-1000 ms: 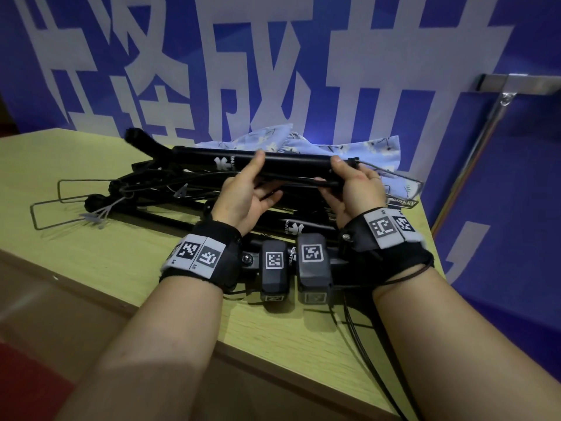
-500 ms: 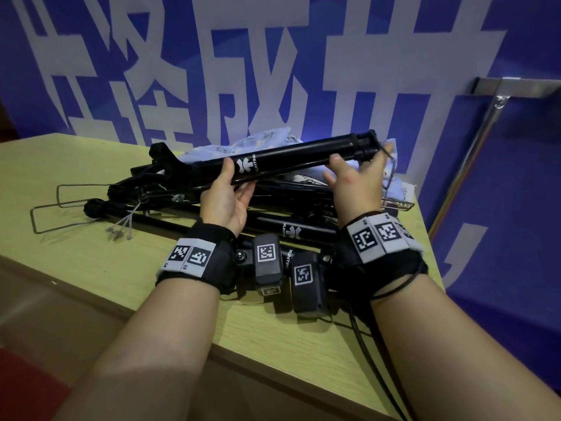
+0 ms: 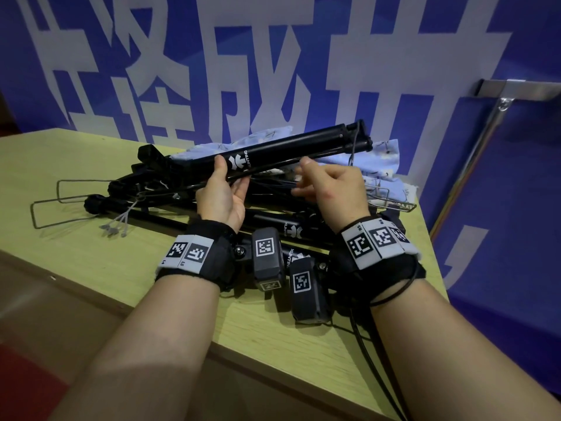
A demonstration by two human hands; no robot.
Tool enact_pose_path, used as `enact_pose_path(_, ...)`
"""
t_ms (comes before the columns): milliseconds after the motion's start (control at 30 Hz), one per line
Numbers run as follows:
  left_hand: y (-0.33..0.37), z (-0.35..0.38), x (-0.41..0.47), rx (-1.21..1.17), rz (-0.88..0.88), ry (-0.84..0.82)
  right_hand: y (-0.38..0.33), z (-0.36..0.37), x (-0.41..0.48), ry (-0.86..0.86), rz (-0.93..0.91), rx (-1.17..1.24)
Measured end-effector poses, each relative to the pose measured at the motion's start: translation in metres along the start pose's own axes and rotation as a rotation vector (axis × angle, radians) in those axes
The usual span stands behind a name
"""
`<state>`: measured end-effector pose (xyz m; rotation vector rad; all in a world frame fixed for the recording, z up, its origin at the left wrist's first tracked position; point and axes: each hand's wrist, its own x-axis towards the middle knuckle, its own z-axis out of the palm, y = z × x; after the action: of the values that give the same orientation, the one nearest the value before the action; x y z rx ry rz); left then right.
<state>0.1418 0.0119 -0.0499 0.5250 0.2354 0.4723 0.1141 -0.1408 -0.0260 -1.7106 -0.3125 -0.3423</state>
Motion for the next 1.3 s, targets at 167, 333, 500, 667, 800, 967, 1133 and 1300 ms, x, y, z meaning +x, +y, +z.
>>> enact_pose_path(167, 0.000, -0.001, 0.001, 0.017, 0.016, 0.020, -0.008, -0.011, 0.001, 0.474, -0.160, 0.052)
enact_pose_path(333, -0.001, 0.000, -0.001, 0.020, -0.003, -0.017, 0.004, -0.015, 0.019, 0.509, 0.208, 0.192)
enact_pose_path(500, -0.002, 0.002, -0.007, 0.123, -0.067, -0.209, 0.001, -0.018, 0.022, 0.240, 0.406, 0.888)
enact_pose_path(667, -0.006, 0.005, -0.015, 0.270, -0.096, -0.343, -0.001, -0.019, 0.013, 0.038, 0.450, 1.059)
enact_pose_path(800, -0.010, 0.006, -0.018, 0.389, -0.079, -0.358, 0.003, -0.021, 0.016, 0.124, 0.515, 1.032)
enact_pose_path(967, -0.009, 0.005, -0.018, 0.453, -0.046, -0.330, 0.004, -0.029, 0.017, 0.329, 0.519, 1.032)
enact_pose_path(1133, -0.010, 0.001, -0.019, 0.692, 0.109, -0.196, 0.008, -0.034, 0.021, 0.436, 0.534, 1.045)
enact_pose_path(1300, -0.007, 0.000, -0.012, 0.681, 0.281, -0.190, 0.013, -0.036, 0.020, 0.448, 0.557, 0.990)
